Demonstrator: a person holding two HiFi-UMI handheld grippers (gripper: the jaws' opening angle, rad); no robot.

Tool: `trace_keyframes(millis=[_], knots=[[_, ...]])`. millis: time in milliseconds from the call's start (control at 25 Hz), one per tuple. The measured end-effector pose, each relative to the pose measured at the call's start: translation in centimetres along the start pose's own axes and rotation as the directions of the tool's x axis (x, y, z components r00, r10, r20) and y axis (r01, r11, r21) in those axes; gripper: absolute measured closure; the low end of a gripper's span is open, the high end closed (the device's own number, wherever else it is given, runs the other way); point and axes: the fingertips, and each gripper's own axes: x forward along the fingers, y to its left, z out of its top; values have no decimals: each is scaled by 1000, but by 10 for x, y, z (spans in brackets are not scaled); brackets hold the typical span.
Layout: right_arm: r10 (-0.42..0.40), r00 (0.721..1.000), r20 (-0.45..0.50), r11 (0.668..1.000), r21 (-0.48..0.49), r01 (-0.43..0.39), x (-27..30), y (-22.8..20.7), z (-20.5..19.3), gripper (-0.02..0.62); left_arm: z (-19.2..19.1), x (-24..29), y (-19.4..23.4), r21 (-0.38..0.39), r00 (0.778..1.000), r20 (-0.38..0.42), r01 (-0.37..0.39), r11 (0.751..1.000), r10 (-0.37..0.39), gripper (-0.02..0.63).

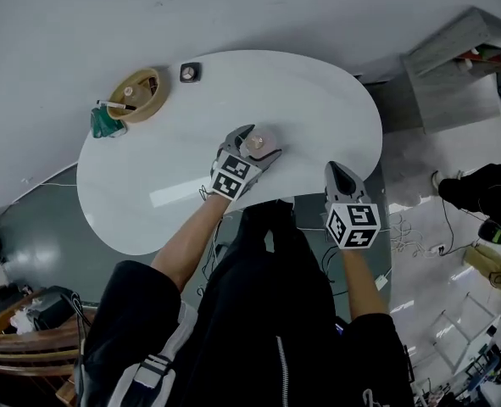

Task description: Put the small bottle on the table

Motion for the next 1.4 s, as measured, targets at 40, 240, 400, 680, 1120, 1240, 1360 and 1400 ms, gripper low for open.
trace_keyframes(millis=[40,240,400,680,1120,1240,1360,1400], knots=[[-11,1000,-1,1000,5,11,-3,-4,-1,604,0,9,0,7,1000,-3,7,1000,-7,215],[-58,998,-10,997,40,58,-13,-16,-9,604,-7,45,2,26,999,-46,30,999,-29,215],[-87,996,-17,994,61,88,-20,-27,-12,604,-12,69,4,34,996,-79,41,999,-39,215],[-121,992,-28,988,89,123,-29,-39,-18,603,-31,107,10,37,991,-130,36,999,-31,215],[-129,991,-40,986,103,132,-26,-38,-23,603,-36,120,12,63,990,-140,36,997,-27,211],[-122,992,-35,988,96,125,-22,-35,-19,603,-36,119,16,37,991,-130,28,999,-23,173],[-104,994,-25,991,85,106,-16,-29,-14,603,-33,106,21,7,995,-100,7,1000,-7,158],[-96,995,-22,992,82,98,-14,-27,-12,603,-32,99,21,-2,996,-86,2,1000,-2,158]])
